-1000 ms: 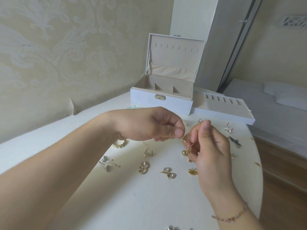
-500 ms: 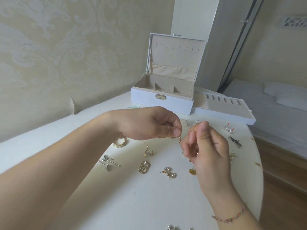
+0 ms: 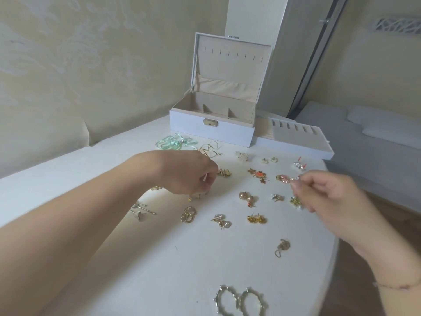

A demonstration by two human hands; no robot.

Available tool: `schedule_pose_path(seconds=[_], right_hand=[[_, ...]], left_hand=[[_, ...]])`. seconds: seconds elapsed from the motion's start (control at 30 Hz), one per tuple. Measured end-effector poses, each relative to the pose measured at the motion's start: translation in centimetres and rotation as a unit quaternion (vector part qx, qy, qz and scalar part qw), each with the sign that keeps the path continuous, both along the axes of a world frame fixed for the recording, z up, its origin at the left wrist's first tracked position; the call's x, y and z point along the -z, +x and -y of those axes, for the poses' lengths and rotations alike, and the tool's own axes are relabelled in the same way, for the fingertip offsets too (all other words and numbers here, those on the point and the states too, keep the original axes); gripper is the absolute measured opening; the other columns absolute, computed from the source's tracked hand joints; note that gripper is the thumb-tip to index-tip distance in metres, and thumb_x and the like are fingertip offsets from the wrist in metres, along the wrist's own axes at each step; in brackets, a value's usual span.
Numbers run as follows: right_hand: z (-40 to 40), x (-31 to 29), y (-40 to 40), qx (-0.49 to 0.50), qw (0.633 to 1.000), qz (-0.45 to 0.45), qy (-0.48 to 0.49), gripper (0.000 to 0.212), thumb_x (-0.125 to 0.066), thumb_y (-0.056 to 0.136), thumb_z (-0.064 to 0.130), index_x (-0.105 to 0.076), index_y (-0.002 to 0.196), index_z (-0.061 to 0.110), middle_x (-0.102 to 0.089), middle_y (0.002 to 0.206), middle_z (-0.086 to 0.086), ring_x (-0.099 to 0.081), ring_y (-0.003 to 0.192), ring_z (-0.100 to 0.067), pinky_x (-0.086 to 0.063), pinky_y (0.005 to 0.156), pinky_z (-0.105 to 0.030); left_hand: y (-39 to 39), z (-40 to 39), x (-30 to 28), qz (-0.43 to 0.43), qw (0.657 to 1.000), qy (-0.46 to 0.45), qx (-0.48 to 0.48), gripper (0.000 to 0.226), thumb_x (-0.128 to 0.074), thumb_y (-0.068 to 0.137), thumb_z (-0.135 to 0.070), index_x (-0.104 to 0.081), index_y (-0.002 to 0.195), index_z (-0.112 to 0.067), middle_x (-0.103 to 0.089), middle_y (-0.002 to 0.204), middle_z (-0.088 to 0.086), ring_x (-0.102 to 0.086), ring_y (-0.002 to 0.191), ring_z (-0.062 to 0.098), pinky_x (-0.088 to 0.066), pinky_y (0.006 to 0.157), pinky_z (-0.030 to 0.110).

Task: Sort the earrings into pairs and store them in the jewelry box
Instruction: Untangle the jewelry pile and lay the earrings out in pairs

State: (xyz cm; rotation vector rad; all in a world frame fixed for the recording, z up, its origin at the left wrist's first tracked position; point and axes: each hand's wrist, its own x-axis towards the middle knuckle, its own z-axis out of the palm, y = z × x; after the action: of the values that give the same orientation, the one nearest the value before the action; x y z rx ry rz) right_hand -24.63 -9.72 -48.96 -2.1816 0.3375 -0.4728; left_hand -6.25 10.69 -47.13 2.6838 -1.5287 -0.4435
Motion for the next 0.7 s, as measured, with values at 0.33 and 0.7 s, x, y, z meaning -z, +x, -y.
schedule_pose_path(seconds=[0.33, 0.7], right_hand=[[-0.7, 0.3, -3.1, -0.115, 0.98, -0.126, -0.102, 0.003, -0.068, 0.084, 0.037, -0.067, 0.084, 0.035, -0.068, 0.084, 0.016, -0.057, 0.062, -0.029, -0.05, 0.063, -0.037], [-1.1, 0.9, -3.6, -0.049, 0.92, -0.193, -0.337, 0.061, -0.036, 0.061, 0.089, -0.046, 0.11, 0.055, -0.049, 0.086, 0.022, -0.049, 0.081, 0.007, -0.039, 0.066, -0.014]], left_hand=[[0.8, 0.0, 1.0, 0.012, 1.0, 0.005, 0.018, 0.006, -0.053, 0.094, -0.03, -0.055, 0.089, -0.032, -0.059, 0.082, -0.012, -0.057, 0.076, 0.012, -0.048, 0.07, 0.03], [1.1, -0.2, 1.4, 0.106, 0.988, -0.095, 0.058, 0.009, -0.055, 0.093, -0.031, -0.062, 0.09, -0.036, -0.057, 0.077, -0.02, -0.058, 0.073, 0.007, -0.051, 0.071, 0.032]])
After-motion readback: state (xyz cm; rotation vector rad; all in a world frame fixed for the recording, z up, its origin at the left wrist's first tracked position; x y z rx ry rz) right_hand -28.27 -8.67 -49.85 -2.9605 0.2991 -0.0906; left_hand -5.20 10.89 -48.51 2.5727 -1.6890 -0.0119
